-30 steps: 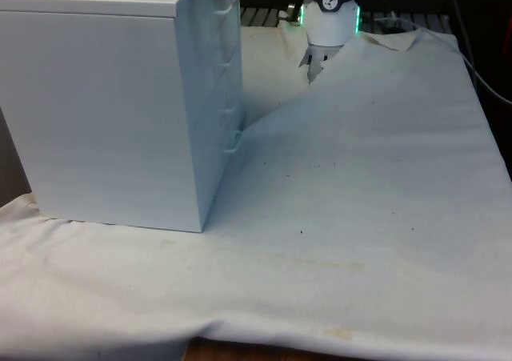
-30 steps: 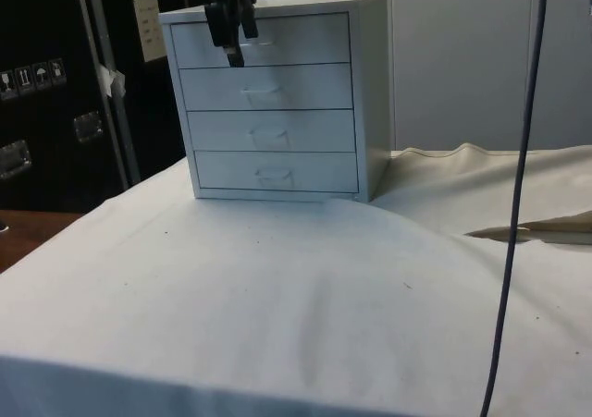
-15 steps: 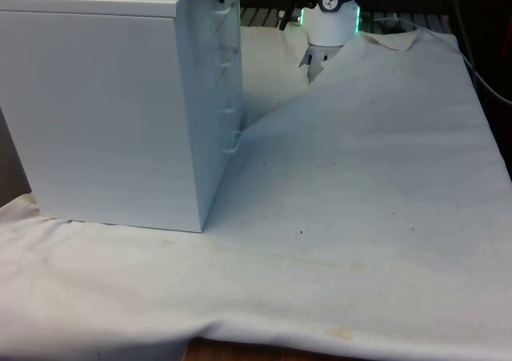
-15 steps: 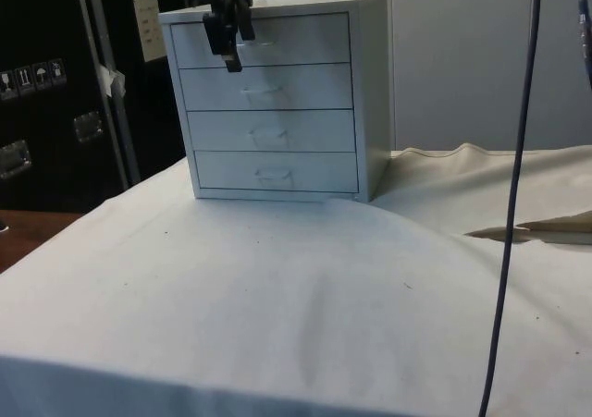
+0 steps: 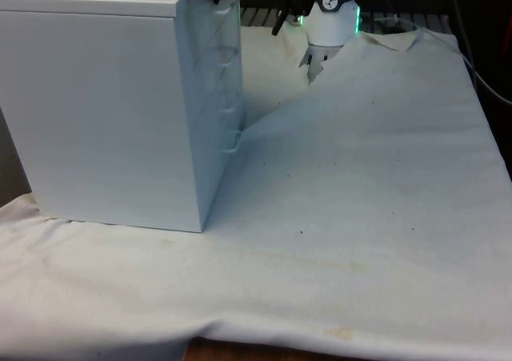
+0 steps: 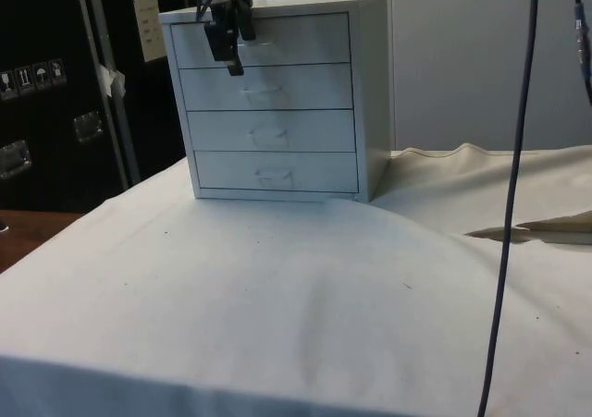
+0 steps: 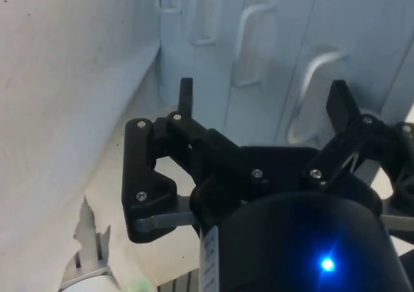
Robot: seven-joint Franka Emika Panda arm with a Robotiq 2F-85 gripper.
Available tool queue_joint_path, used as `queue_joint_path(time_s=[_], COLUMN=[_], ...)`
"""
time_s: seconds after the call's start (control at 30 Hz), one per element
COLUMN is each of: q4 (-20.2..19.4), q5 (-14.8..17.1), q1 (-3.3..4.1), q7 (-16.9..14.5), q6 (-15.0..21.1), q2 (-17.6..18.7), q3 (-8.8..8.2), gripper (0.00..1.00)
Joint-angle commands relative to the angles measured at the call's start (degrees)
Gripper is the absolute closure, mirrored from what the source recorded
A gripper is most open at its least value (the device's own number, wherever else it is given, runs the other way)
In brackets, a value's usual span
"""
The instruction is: Open the drawer, then close it.
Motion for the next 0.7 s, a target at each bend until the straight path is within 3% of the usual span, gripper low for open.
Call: queue_joint_path(time_s=[0.0, 0.5, 0.53, 0.57, 0.67], q4=[-0.1, -0.2, -0.2, 0.3, 0.2], q5=[-0.7, -2.6, -2.7, -2.8, -3.2], q1=[0.23, 0.40, 0.40, 0.17, 0.74], q7=[0.5, 2.0, 2.1, 1.7, 2.9], q6=[0.6, 0.5, 0.5, 0.0, -0.1], q2=[0.0, -0.2, -0.2, -0.1, 0.0], q3=[-0.23, -0.17, -0.17, -0.29, -0.06], gripper=[0.00, 0.77, 0.88, 0.93, 1.00])
